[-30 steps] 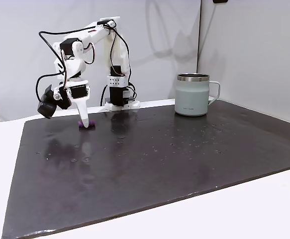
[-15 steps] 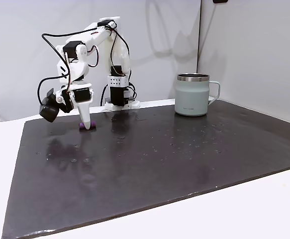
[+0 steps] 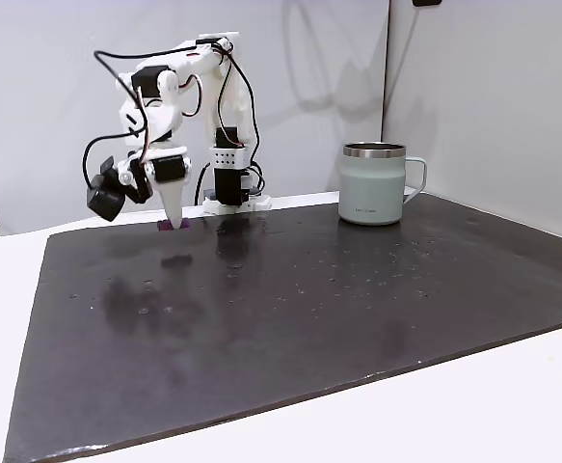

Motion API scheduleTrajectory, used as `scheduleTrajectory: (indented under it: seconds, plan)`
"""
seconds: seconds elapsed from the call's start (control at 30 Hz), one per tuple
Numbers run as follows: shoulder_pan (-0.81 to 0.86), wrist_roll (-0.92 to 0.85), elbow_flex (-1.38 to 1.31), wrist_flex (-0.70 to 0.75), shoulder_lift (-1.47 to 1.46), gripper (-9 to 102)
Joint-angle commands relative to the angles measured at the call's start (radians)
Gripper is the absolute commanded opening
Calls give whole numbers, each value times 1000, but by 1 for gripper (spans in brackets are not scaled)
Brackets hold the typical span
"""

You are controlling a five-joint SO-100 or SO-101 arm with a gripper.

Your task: Grasp a pengrip and put it in the cup.

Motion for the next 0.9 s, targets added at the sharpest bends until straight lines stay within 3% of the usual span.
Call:
scheduleTrajectory:
  seconds: [0.0, 0.33, 0.87]
  plan:
    - [-29, 29, -9, 80, 173, 0]
    - [-54, 64, -241, 353, 325, 0]
    - [-166, 212, -463, 360, 581, 1]
